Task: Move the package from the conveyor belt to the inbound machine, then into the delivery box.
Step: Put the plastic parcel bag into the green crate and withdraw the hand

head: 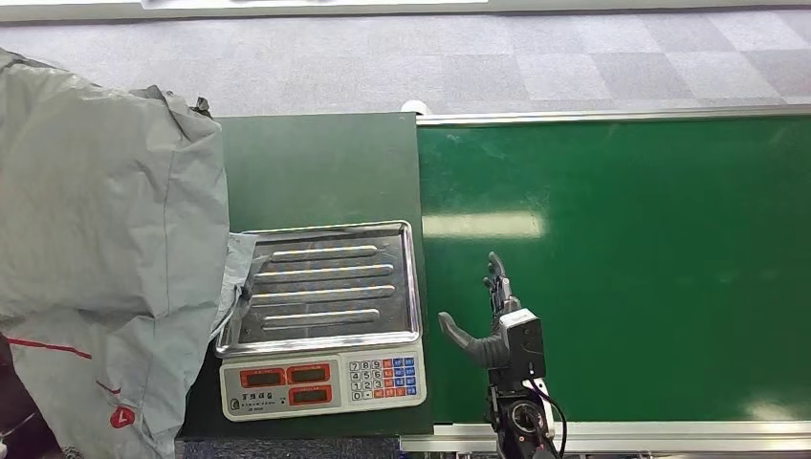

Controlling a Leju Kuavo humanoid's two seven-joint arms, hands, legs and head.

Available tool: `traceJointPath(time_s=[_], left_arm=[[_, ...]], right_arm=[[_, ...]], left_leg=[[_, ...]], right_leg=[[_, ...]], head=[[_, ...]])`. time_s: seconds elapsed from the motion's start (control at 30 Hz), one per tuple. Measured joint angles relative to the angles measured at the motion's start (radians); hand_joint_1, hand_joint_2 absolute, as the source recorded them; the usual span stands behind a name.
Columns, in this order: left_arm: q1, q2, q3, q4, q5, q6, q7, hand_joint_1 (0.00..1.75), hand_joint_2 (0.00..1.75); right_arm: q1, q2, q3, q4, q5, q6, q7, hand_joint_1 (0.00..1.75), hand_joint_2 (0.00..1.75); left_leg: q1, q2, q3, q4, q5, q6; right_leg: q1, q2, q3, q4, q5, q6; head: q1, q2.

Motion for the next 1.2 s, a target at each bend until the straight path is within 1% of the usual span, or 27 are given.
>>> traceJointPath(time_s=[0.13, 0.23, 0.27, 0.33, 0.37, 0.4, 0.47, 0.53, 0.67, 0.73, 0.87, 1.03, 1.2], left_arm=[[-0.003, -0.008, 0.072, 0.001, -0.139, 0.143, 0.028, 1.68, 1.75], [-0.007, -0.01, 0.107, 0.006, -0.222, 0.206, 0.051, 1.56, 1.75], [-0.008, -0.012, 0.114, 0.008, -0.247, 0.217, 0.06, 1.39, 1.75], [-0.013, -0.02, 0.131, 0.013, -0.302, 0.225, 0.082, 0.82, 1.75], [-0.017, -0.024, 0.138, 0.017, -0.331, 0.226, 0.097, 0.48, 1.75], [-0.021, -0.028, 0.146, 0.021, -0.358, 0.226, 0.116, 0.27, 1.75], [-0.029, -0.031, 0.156, 0.032, -0.397, 0.226, 0.157, 0.12, 1.75], [-0.036, -0.031, 0.164, 0.044, -0.414, 0.226, 0.188, 0.11, 1.75], [-0.044, -0.031, 0.172, 0.065, -0.424, 0.226, 0.209, 0.01, 1.75], [-0.049, -0.031, 0.176, 0.073, -0.437, 0.226, 0.224, 0.0, 1.75], [-0.065, -0.031, 0.196, 0.094, -0.501, 0.226, 0.281, 0.0, 1.75], [-0.099, -0.047, 0.267, 0.132, -0.634, 0.226, 0.315, 0.0, 1.75], [-0.127, -0.06, 0.317, 0.167, -0.673, 0.227, 0.327, 0.0, 1.75]], right_arm=[[0.008, 0.011, -0.006, 0.031, 0.012, -0.017, 0.015, 0.0, 1.75], [0.014, 0.017, -0.011, 0.043, 0.016, -0.03, 0.022, 0.0, 1.75], [0.017, 0.018, -0.012, 0.045, 0.016, -0.034, 0.022, 0.0, 1.75], [0.024, 0.02, -0.015, 0.049, 0.017, -0.04, 0.022, 0.0, 1.75], [0.027, 0.02, -0.016, 0.05, 0.017, -0.042, 0.022, 0.0, 1.75], [0.029, 0.02, -0.017, 0.051, 0.018, -0.045, 0.022, 0.0, 1.75], [0.032, 0.02, -0.018, 0.053, 0.02, -0.05, 0.022, 0.0, 1.75], [0.032, 0.02, -0.02, 0.054, 0.021, -0.053, 0.023, 0.0, 1.75], [0.031, 0.02, -0.025, 0.056, 0.022, -0.055, 0.026, 0.0, 1.75], [0.031, 0.02, -0.027, 0.057, 0.023, -0.055, 0.03, 0.0, 1.75], [0.031, 0.025, -0.031, 0.058, 0.03, -0.056, 0.04, 0.0, 1.75], [0.032, 0.033, -0.037, 0.058, 0.046, -0.07, 0.053, 0.0, 1.75], [0.036, 0.035, -0.042, 0.058, 0.05, -0.08, 0.058, 0.0, 1.75]], left_leg=[[0.0, 0.0, 0.0, 0.0, 0.0, 0.0], [0.0, 0.0, 0.001, 0.0, 0.0, 0.0], [0.0, 0.0, 0.001, 0.0, 0.0, 0.0], [0.0, 0.0, 0.001, 0.0, 0.0, 0.0], [0.0, 0.0, 0.001, 0.0, 0.0, 0.0], [0.0, 0.0, 0.0, 0.0, 0.0, 0.0], [0.0, 0.0, 0.001, 0.0, 0.0, 0.0], [0.0, 0.0, 0.001, 0.0, 0.0, 0.0], [0.0, 0.0, 0.001, 0.0, 0.0, 0.0], [0.0, 0.0, 0.001, 0.0, 0.0, 0.0], [0.0, 0.0, 0.001, 0.0, 0.0, 0.0], [0.0, 0.0, 0.001, 0.0, 0.0, 0.0], [0.0, 0.0, 0.001, 0.0, 0.0, 0.0]], right_leg=[[0.0, 0.0, 0.0, 0.0, 0.0, 0.0], [0.0, 0.0, 0.0, 0.0, 0.0, 0.0], [0.0, 0.0, 0.0, 0.0, 0.0, 0.0], [0.0, 0.0, 0.0, 0.0, 0.0, 0.0], [0.0, 0.0, 0.0, 0.0, 0.0, 0.0], [0.0, 0.0, 0.0, 0.0, 0.0, 0.0], [0.0, 0.0, 0.0, 0.0, 0.0, 0.0], [0.0, 0.0, 0.0, 0.0, 0.0, 0.0], [0.0, 0.0, 0.0, 0.0, 0.0, 0.0], [0.0, 0.0, 0.0, 0.0, 0.0, 0.0], [0.0, 0.0, 0.0, 0.0, 0.0, 0.0], [0.0, 0.0, 0.0, 0.0, 0.0, 0.0], [0.0, 0.0, 0.0, 0.0, 0.0, 0.0]], head=[[0.0, 0.0], [0.0, 0.0], [0.0, 0.0], [0.0, 0.0], [0.0, 0.0], [0.0, 0.0], [0.0, 0.0], [0.0, 0.0], [0.0, 0.0], [0.0, 0.0], [0.0, 0.0], [0.0, 0.0], [0.0, 0.0]])
